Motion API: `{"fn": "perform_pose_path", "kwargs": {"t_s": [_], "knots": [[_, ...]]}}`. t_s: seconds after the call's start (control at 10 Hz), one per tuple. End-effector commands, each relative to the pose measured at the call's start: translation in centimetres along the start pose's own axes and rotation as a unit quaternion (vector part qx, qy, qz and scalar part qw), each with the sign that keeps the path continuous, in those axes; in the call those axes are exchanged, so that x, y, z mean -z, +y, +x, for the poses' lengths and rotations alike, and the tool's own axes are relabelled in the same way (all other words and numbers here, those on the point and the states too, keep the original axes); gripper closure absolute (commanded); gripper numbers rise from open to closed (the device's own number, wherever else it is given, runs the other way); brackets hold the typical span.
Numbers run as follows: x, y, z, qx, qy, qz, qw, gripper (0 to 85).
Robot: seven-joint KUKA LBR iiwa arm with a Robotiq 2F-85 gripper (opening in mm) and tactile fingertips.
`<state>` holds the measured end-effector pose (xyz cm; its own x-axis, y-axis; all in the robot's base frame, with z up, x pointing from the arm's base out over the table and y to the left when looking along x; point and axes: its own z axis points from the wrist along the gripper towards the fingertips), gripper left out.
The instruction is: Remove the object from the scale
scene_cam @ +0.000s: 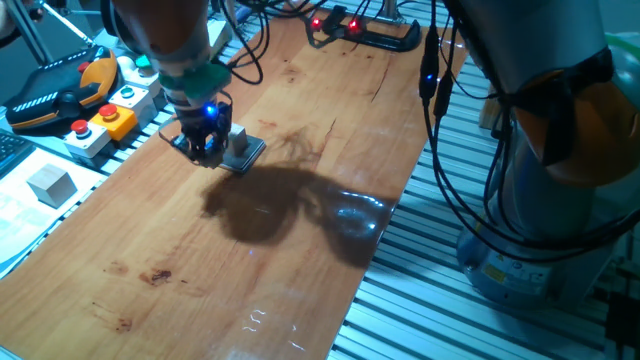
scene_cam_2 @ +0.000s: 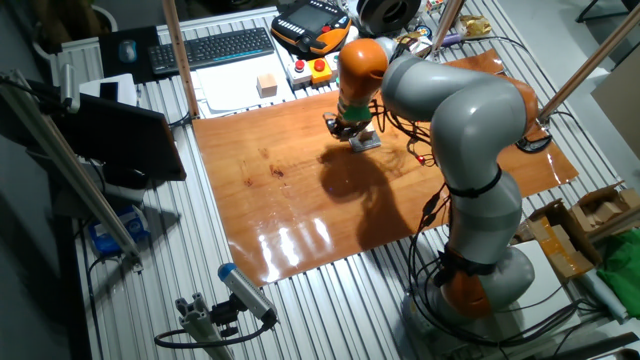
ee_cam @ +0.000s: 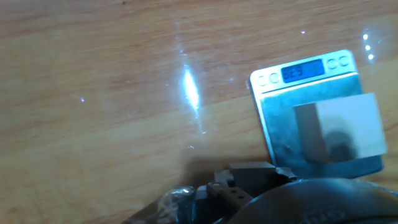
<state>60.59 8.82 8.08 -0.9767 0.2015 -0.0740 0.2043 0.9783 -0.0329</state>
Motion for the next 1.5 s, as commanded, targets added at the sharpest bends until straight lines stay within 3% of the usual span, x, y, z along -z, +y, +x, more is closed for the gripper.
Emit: {"fn": "perform_pose_path", "kwargs": {"t_s": [0.0,0.4,1.4], "knots": [[-0.7,0.3,0.0,-0.002,-0.002,-0.002,1.000,84.3],[-2.7,1.0,0.3,-0.009,-0.001,-0.005,1.000,84.3],[-4.1,1.4,0.6,-0.016,-0.005,-0.016,1.000,84.3]]}}
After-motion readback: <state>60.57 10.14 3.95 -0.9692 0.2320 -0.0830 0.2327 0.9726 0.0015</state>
